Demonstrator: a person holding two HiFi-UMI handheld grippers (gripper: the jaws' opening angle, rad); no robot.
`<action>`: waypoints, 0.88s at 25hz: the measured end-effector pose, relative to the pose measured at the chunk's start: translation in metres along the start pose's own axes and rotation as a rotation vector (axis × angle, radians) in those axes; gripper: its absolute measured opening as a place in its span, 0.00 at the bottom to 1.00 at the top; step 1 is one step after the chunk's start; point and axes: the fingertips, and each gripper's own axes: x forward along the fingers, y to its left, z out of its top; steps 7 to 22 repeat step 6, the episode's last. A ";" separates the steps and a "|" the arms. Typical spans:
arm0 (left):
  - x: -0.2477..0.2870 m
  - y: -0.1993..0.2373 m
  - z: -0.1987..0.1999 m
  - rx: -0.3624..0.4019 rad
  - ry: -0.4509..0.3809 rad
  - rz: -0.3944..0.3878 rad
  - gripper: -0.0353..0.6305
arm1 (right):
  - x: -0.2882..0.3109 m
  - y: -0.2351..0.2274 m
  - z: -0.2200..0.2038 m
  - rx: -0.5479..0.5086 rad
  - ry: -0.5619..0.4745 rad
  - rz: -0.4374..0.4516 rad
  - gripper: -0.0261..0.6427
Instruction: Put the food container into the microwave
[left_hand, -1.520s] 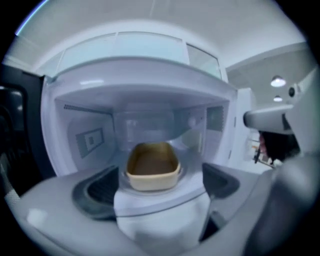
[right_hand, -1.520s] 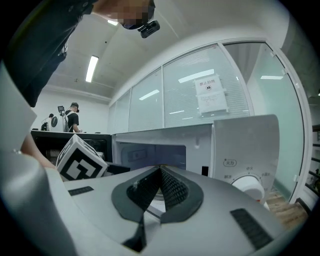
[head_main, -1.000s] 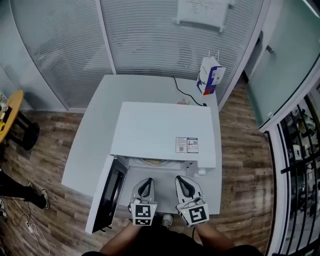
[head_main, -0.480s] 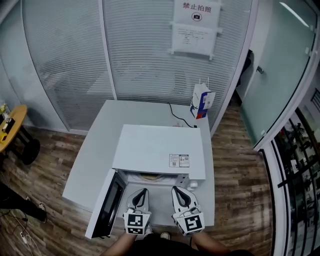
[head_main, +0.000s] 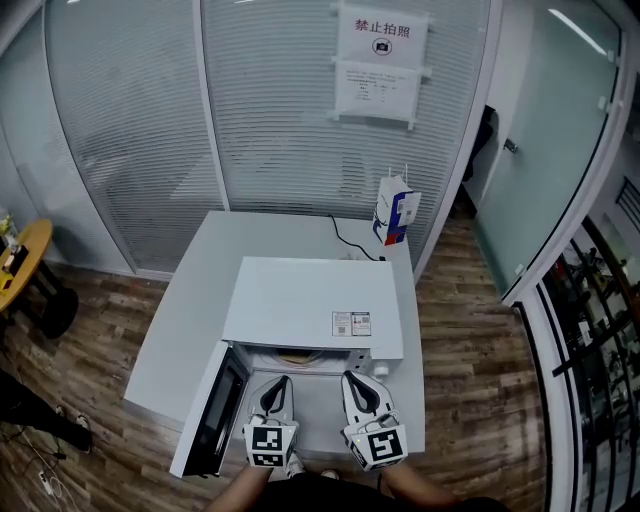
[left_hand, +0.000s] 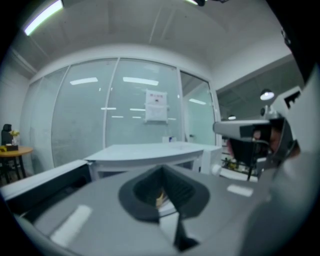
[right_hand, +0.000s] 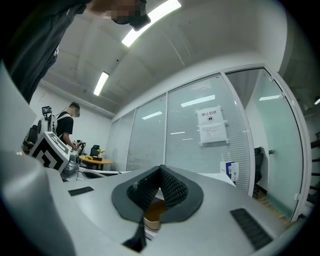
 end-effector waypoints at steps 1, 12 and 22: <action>0.000 -0.001 0.001 0.003 0.000 -0.001 0.06 | -0.001 0.000 0.001 0.002 0.001 -0.002 0.04; -0.007 0.003 0.004 0.013 0.002 0.015 0.06 | -0.012 0.004 0.003 0.011 0.004 -0.009 0.04; -0.007 0.003 0.004 0.013 0.002 0.015 0.06 | -0.012 0.004 0.003 0.011 0.004 -0.009 0.04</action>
